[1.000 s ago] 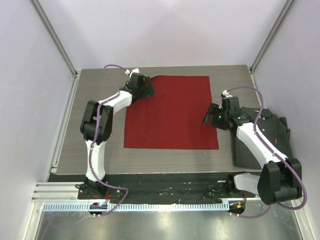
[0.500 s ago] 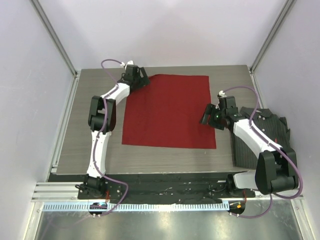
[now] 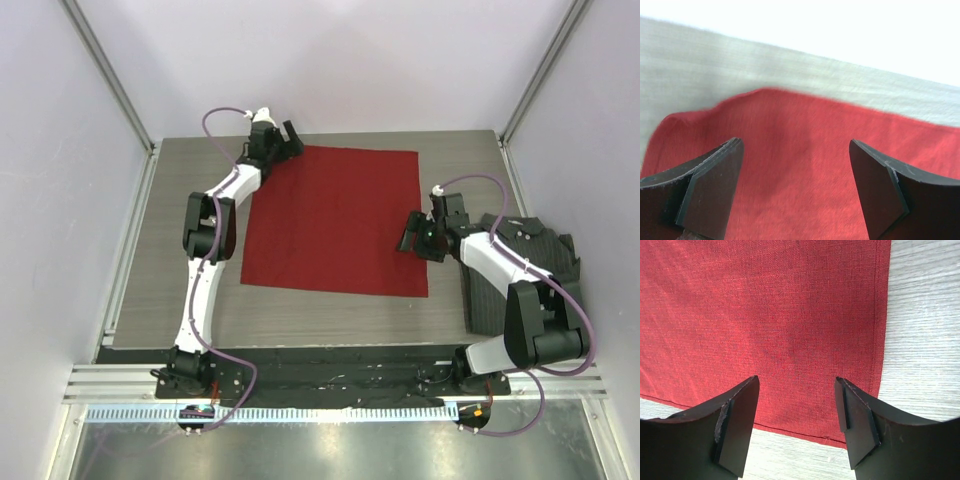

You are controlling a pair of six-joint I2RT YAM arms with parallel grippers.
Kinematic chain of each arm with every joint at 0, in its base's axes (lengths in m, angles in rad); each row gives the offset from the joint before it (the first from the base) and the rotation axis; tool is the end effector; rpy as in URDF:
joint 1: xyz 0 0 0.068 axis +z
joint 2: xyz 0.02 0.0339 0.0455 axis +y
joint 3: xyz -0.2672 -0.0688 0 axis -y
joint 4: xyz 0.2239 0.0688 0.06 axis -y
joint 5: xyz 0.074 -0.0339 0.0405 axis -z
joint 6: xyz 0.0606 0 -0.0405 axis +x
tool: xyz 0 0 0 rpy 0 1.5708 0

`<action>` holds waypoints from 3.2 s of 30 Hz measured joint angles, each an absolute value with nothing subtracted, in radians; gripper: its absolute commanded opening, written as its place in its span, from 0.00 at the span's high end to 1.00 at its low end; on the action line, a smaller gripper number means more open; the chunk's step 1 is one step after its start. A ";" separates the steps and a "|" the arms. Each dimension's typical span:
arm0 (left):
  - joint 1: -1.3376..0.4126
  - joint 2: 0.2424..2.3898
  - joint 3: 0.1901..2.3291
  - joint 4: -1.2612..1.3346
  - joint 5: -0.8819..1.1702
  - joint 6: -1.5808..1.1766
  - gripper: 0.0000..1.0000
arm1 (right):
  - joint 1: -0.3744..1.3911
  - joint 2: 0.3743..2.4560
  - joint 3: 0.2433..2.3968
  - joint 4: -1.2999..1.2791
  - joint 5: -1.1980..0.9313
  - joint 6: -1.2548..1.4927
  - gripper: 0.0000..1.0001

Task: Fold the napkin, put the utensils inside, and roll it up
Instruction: Flatten the napkin out, then fold the napkin

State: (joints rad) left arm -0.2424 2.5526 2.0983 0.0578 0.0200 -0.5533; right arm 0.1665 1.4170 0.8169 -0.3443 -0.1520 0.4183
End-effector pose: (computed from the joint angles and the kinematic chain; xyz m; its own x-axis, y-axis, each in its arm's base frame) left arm 0.5762 -0.1437 0.1656 -0.4545 -0.4288 -0.7807 0.0224 0.8707 -0.4913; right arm 0.2709 0.0548 0.1921 -0.8322 0.2673 -0.4859 0.0949 0.9319 0.3502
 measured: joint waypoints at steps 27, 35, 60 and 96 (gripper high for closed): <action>-0.289 1.566 1.012 0.047 -0.210 -0.572 0.08 | 0.228 1.254 0.718 -0.535 0.046 0.488 0.46; -0.412 1.327 0.788 -0.192 -0.270 -0.575 0.07 | 0.234 1.243 0.638 -0.592 0.086 0.558 0.49; -0.438 1.124 1.101 -0.648 -0.074 -0.433 0.00 | 0.254 1.320 0.648 -0.595 0.134 0.607 0.80; -0.438 0.992 1.007 -0.663 -0.169 -0.358 0.00 | 0.258 1.007 0.916 -1.111 0.243 0.694 0.99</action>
